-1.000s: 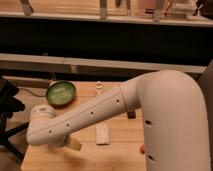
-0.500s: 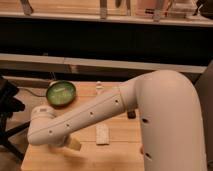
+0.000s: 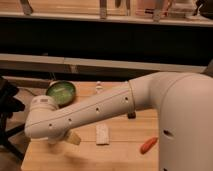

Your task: Pick up the ceramic cup

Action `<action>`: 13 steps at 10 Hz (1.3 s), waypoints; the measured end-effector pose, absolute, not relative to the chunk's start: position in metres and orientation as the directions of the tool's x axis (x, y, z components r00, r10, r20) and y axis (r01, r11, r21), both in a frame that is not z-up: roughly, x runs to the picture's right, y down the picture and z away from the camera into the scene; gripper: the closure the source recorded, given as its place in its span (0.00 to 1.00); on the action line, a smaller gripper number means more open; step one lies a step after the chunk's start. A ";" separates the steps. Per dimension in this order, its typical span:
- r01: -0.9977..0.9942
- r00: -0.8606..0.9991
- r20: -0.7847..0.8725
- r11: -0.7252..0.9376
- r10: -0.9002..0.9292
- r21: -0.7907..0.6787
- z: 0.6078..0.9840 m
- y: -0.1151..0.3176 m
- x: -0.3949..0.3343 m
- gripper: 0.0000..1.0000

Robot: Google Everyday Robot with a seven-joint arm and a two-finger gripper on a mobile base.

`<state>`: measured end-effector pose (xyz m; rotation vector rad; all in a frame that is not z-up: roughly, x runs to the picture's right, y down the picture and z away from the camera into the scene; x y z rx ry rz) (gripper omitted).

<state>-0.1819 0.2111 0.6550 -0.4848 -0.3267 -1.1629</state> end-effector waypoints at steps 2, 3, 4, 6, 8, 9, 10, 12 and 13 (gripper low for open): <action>0.942 0.334 0.493 0.294 -0.803 -0.159 0.650 0.203 -0.193 0.20; 0.949 0.314 0.498 0.280 -0.808 -0.144 0.650 0.201 -0.202 0.20; 0.959 0.282 0.505 0.257 -0.816 -0.120 0.650 0.198 -0.216 0.20; 0.964 0.266 0.520 0.241 -0.812 -0.115 0.651 0.202 -0.237 0.20; 0.962 0.270 0.529 0.245 -0.804 -0.119 0.652 0.207 -0.234 0.20; 0.962 0.270 0.537 0.245 -0.799 -0.118 0.652 0.211 -0.226 0.20; 0.965 0.261 0.541 0.239 -0.800 -0.112 0.654 0.212 -0.217 0.20; 0.968 0.248 0.550 0.229 -0.798 -0.104 0.660 0.213 -0.206 0.20; 0.969 0.243 0.555 0.226 -0.795 -0.100 0.663 0.213 -0.209 0.20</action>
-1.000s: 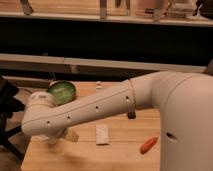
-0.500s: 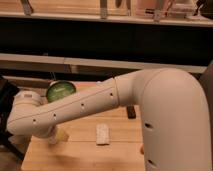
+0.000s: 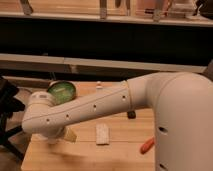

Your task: Pick up the ceramic cup

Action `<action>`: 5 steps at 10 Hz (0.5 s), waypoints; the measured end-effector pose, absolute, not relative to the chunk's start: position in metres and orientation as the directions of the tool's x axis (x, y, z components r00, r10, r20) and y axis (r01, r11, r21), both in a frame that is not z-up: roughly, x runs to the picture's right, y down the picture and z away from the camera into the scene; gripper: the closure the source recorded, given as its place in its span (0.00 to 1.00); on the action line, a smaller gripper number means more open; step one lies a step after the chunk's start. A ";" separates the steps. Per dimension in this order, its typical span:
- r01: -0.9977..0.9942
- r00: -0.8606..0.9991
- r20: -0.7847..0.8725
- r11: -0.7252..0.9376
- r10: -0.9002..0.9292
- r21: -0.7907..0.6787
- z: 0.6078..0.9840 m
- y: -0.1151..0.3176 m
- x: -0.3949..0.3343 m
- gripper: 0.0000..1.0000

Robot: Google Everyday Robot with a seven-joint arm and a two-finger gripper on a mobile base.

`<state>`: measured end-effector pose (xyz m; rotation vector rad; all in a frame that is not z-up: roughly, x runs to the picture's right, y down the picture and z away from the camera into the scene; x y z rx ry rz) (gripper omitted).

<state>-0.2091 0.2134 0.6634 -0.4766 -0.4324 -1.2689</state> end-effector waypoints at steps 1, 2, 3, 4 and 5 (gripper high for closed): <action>0.970 0.238 0.562 0.224 -0.792 -0.096 0.665 0.215 -0.216 0.20; 0.973 0.225 0.570 0.215 -0.790 -0.086 0.665 0.219 -0.226 0.20; 0.973 0.224 0.573 0.214 -0.789 -0.086 0.664 0.220 -0.227 0.20; 0.975 0.217 0.578 0.208 -0.787 -0.083 0.664 0.221 -0.225 0.20; 0.977 0.208 0.584 0.198 -0.784 -0.082 0.666 0.221 -0.215 0.20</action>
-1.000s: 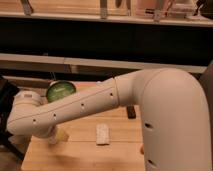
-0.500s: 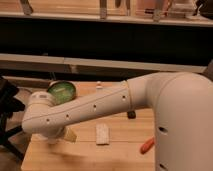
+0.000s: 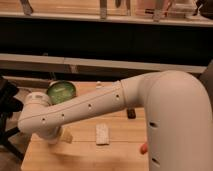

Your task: Pick up the ceramic cup

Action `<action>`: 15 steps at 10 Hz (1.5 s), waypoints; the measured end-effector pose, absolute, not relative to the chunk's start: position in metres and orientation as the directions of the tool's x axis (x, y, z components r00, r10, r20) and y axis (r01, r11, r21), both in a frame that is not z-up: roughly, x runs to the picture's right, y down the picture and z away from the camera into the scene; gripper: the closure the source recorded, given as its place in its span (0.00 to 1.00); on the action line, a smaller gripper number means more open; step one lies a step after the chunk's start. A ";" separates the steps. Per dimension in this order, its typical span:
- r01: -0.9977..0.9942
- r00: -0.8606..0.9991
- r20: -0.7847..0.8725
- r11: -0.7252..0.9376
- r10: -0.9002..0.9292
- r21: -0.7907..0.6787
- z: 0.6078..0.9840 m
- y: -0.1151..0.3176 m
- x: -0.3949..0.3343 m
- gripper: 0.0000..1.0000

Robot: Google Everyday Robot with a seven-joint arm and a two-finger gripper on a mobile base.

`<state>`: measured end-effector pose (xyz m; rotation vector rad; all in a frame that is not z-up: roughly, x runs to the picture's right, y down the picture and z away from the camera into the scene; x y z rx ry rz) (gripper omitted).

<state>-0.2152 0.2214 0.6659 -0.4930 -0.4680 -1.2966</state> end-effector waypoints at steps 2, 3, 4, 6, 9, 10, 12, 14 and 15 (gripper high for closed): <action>0.978 0.203 0.592 0.195 -0.780 -0.078 0.672 0.223 -0.208 0.20; 0.978 0.198 0.598 0.194 -0.777 -0.071 0.677 0.226 -0.212 0.20; 0.979 0.193 0.603 0.191 -0.774 -0.067 0.678 0.228 -0.217 0.20; 0.983 0.174 0.615 0.176 -0.769 -0.058 0.684 0.231 -0.218 0.20; 0.984 0.163 0.630 0.170 -0.759 -0.051 0.692 0.234 -0.211 0.20; 0.984 0.161 0.633 0.173 -0.757 -0.044 0.697 0.237 -0.215 0.20; 0.985 0.155 0.633 0.164 -0.759 -0.045 0.703 0.240 -0.214 0.20; 0.986 0.153 0.638 0.159 -0.755 -0.048 0.708 0.244 -0.211 0.20; 0.986 0.152 0.639 0.159 -0.754 -0.047 0.710 0.245 -0.212 0.20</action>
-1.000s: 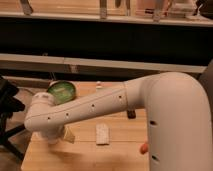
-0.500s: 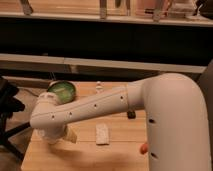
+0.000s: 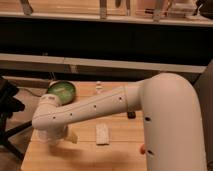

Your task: Pick up the ceramic cup

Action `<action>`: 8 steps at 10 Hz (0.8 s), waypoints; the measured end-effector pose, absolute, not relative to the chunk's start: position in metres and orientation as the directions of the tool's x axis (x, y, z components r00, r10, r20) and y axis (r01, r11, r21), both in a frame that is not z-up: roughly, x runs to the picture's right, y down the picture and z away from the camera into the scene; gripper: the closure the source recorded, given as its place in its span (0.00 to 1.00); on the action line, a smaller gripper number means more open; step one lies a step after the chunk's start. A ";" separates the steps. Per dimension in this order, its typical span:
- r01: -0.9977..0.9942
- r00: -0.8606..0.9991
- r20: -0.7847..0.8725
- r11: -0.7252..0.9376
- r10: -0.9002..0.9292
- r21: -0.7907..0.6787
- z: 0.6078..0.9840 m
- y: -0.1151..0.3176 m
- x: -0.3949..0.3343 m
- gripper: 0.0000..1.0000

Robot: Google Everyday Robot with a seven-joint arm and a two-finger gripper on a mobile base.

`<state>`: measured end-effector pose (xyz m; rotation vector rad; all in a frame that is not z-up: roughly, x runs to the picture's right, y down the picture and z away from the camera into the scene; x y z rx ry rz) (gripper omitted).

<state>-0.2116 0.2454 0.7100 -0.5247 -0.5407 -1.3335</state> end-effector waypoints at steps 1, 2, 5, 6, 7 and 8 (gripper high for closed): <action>0.986 0.150 0.641 0.159 -0.753 -0.045 0.712 0.247 -0.213 0.20; 0.987 0.148 0.642 0.156 -0.753 -0.044 0.713 0.248 -0.212 0.20; 0.988 0.141 0.644 0.150 -0.751 -0.041 0.716 0.254 -0.213 0.23; 0.988 0.141 0.645 0.149 -0.751 -0.041 0.717 0.255 -0.212 0.22; 0.988 0.141 0.645 0.150 -0.751 -0.041 0.718 0.256 -0.212 0.21; 0.988 0.138 0.646 0.148 -0.751 -0.039 0.718 0.257 -0.212 0.25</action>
